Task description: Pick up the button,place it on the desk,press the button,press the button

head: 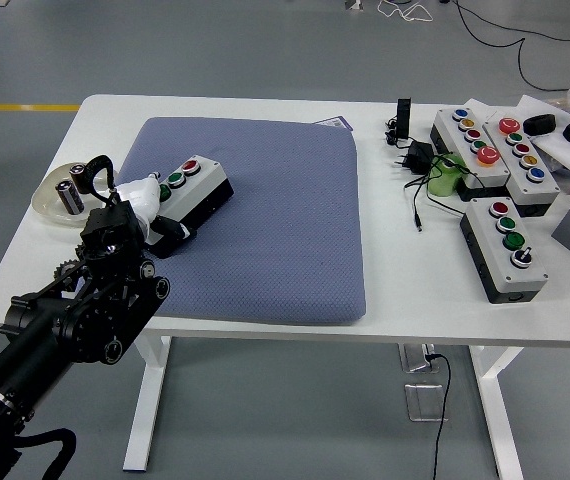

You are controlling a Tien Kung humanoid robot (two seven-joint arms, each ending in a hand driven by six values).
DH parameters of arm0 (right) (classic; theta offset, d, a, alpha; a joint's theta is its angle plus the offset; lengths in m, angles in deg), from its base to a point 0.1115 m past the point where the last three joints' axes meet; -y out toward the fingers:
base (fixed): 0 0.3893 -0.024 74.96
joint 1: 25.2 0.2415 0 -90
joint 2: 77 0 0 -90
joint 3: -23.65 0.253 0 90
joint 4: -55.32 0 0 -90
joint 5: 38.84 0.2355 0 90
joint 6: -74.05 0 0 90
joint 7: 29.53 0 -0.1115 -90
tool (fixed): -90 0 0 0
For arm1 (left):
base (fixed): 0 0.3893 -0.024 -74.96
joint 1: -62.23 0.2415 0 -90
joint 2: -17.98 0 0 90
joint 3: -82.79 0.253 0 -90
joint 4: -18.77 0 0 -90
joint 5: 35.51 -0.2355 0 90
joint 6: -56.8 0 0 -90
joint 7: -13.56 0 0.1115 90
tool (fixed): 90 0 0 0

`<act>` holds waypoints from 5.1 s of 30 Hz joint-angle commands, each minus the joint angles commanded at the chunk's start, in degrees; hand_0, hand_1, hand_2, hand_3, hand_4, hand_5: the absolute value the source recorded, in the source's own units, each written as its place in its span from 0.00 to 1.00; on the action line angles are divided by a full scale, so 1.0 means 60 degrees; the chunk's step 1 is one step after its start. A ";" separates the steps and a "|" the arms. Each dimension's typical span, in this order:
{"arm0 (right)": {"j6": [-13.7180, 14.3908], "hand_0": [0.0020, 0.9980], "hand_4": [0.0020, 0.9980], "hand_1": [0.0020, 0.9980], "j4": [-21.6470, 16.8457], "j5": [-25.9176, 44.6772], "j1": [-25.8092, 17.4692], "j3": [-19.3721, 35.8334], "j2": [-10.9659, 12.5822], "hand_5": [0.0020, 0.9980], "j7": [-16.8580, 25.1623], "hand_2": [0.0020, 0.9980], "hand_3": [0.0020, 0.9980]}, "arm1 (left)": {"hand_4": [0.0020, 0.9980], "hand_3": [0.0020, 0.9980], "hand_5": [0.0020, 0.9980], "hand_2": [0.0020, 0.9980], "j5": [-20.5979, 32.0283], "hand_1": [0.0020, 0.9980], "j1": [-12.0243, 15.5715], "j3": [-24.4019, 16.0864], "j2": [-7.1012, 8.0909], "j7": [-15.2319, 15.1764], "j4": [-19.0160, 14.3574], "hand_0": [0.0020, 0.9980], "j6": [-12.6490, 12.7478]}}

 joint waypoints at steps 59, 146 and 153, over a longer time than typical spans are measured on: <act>-0.0042 0.64 0.23 0.57 0.0000 -0.0198 0.0030 0.0177 -0.0009 0.24 -0.0055 0.63 0.63 | 0.75 0.23 0.01 0.13 0.0641 0.16 -0.1366 0.2082 0.2111 -0.8397 0.1003 0.08 0.2449; -0.0001 0.64 0.23 0.57 0.0000 -0.0390 -0.0022 0.0265 -0.0006 0.24 -0.0039 0.62 0.63 | 0.87 0.95 0.21 0.85 0.0000 0.77 0.0926 0.0604 0.3064 -0.7905 -0.4196 0.67 0.0179; 0.0003 0.64 0.23 0.57 0.0000 -0.0369 -0.0004 0.0246 -0.0013 0.24 -0.0038 0.62 0.63 | 0.73 0.88 0.00 0.34 0.0000 0.32 0.0995 0.0386 0.3120 -0.7163 -0.4738 0.31 -0.1199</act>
